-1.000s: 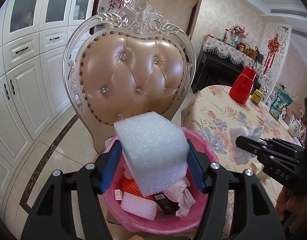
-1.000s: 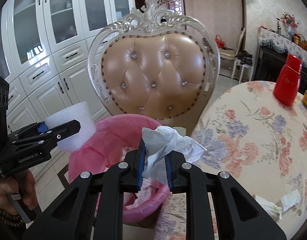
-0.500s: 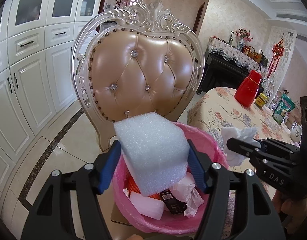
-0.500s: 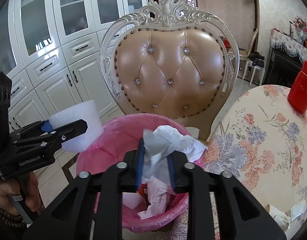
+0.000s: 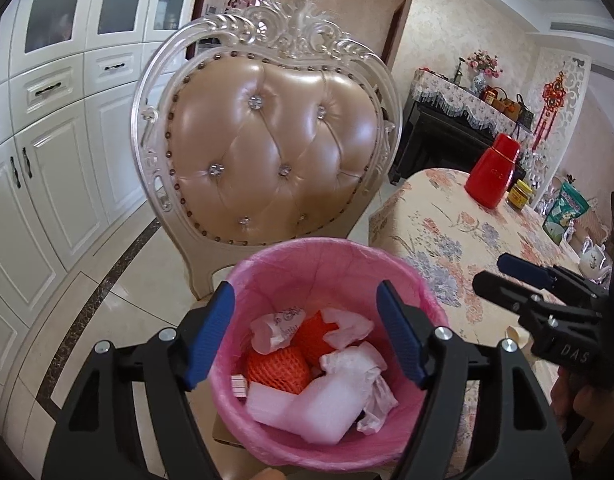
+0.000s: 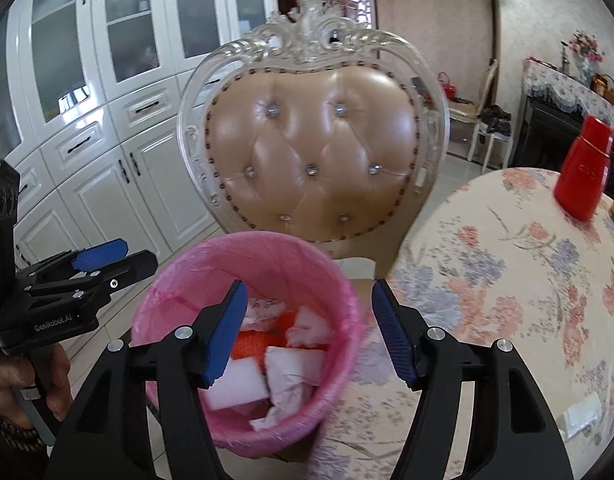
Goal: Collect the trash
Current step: 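Return both tools to the wrapped packet and small white cup on the table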
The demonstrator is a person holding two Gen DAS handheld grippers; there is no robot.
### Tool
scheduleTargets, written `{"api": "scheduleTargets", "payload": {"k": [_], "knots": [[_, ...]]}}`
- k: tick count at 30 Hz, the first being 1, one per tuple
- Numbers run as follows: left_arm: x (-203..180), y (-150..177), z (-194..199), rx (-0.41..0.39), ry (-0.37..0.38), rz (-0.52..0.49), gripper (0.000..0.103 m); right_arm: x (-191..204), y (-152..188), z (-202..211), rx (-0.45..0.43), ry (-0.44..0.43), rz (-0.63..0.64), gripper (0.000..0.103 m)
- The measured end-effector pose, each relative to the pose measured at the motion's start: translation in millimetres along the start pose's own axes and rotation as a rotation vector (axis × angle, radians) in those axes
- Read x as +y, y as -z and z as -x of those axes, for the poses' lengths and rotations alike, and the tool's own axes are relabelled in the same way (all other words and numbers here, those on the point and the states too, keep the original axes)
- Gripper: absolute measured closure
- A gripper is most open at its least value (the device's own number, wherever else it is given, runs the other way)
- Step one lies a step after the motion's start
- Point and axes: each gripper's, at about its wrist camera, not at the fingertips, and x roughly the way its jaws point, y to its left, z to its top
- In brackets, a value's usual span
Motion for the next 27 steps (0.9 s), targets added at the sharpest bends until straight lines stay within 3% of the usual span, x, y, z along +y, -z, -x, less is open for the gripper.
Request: {"api": "scheduleTargets", "payload": {"k": [27], "knots": [[-156, 26, -29, 0.061, 0.145, -0.174, 0.024, -144, 60, 82, -0.042, 0.208, -0.162, 0.026]]}}
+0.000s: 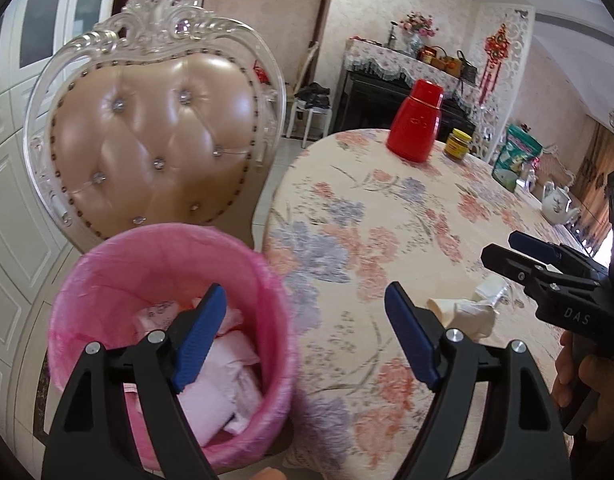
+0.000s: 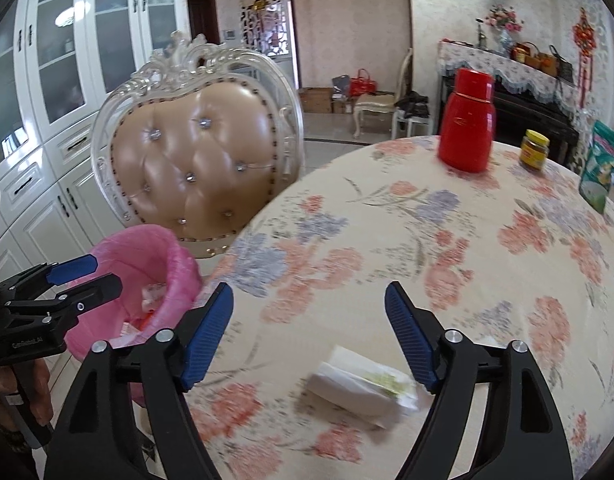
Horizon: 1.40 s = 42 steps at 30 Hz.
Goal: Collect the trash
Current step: 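Return both tools to the wrapped packet and small white cup on the table, then grasp the wrapped white packet with the left tool while the right tool grasps the small white cup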
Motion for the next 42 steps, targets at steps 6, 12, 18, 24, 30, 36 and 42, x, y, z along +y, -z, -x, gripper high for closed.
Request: {"api": "scheduleTargets", "payload": {"k": [6, 12, 18, 24, 30, 36, 42], "knots": [[-26, 3, -8, 0.014, 0.022, -0.032, 0.019, -27, 10, 9, -0.001, 0.032, -0.028, 0.024], [-55, 7, -20, 0.033, 0.054, -0.064, 0.015, -58, 22, 15, 0.003, 0.069, -0.069, 0.02], [-85, 13, -33, 0.061, 0.09, -0.101, 0.013, -93, 36, 22, 0.006, 0.114, -0.122, 0.019], [-116, 21, -49, 0.093, 0.125, -0.134, 0.011, -119, 46, 27, 0.012, 0.14, -0.156, 0.019], [-142, 31, -65, 0.13, 0.149, -0.17, 0.005, -143, 54, 30, 0.009, 0.16, -0.198, 0.018], [-167, 41, -88, 0.169, 0.137, -0.204, 0.005, -162, 60, 31, 0.013, 0.183, -0.228, 0.018], [-185, 49, -112, 0.205, 0.102, -0.229, 0.005, -171, 64, 29, 0.024, 0.195, -0.239, 0.018]]}}
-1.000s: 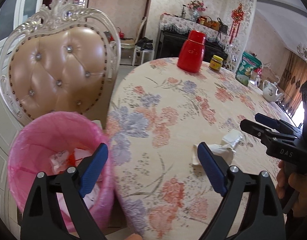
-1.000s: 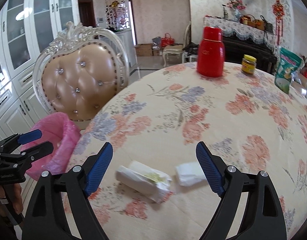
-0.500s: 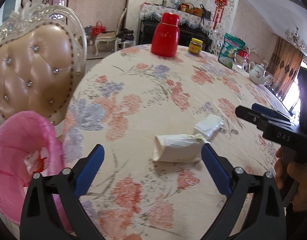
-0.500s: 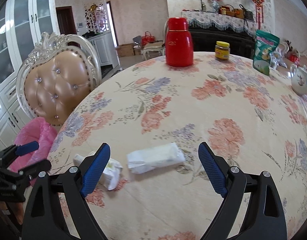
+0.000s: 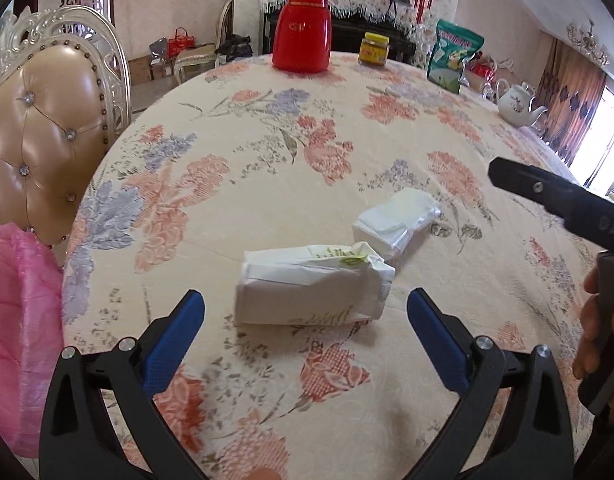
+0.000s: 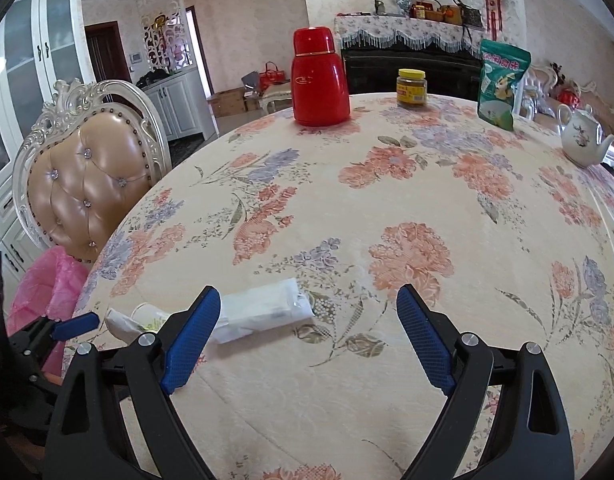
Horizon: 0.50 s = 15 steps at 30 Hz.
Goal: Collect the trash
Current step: 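Grasp the wrapped white packet with the left tool while the right tool grasps the small white cup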
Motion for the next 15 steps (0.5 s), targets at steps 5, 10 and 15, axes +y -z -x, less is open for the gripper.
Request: {"api": "scheduleTargets", "payload": {"k": [5, 10, 15], "knots": [[-2, -2, -14, 0.022, -0.026, -0.004, 0.005, -5, 1, -3, 0.008, 0.006, -0.004, 0.018], [1, -6, -25, 0.041, -0.049, 0.003, 0.005, -4, 3, -7, 0.021, 0.006, 0.008, 0.018], [8, -7, -28, 0.048, -0.039, 0.01, 0.02, 3, 6, -13, 0.04, 0.007, 0.036, 0.018]]}}
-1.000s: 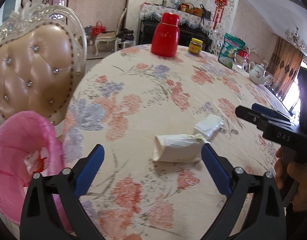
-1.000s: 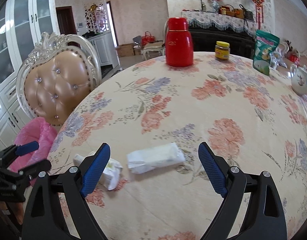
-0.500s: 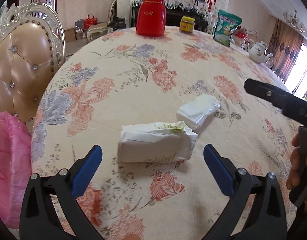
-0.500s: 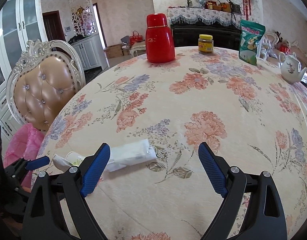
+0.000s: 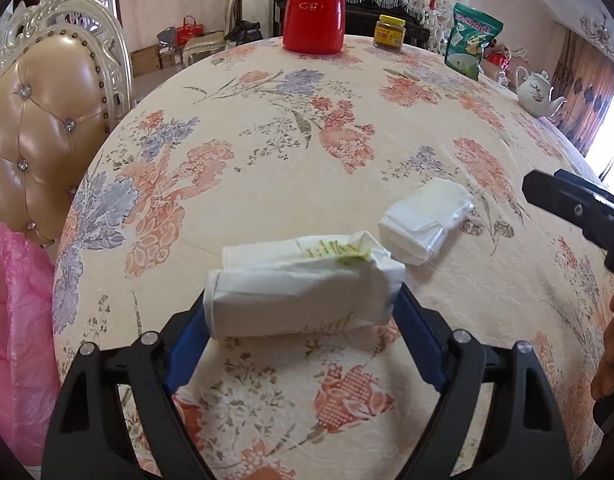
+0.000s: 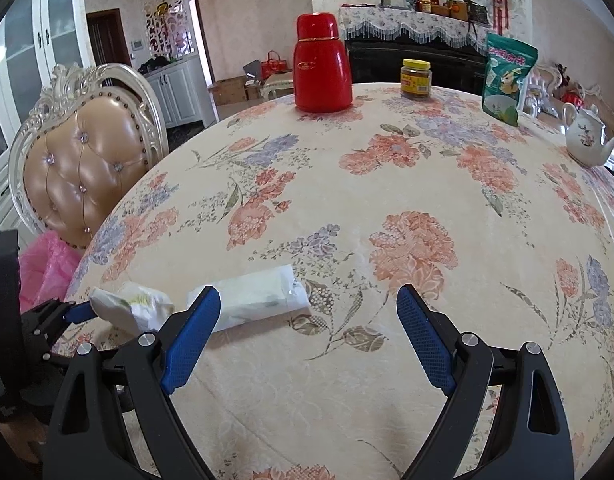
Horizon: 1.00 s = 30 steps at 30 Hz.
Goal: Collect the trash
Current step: 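Grasp the wrapped white packet with the left tool while the right tool grasps the small white cup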
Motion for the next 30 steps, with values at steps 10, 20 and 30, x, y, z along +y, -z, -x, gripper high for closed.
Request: {"api": "scheduleTargets", "payload": {"k": [10, 20, 30], "knots": [[25, -1, 17, -0.037, 0.005, 0.029, 0.02, 33, 3, -23, 0.068, -0.017, 0.12, 0.018], [61, 6, 37, -0.066, 0.003, 0.1, 0.02, 65, -5, -53, 0.144, -0.015, 0.216, 0.018], [73, 7, 46, -0.083, 0.013, 0.115, 0.02, 67, 1, -79, 0.228, 0.009, 0.243, 0.019]]}}
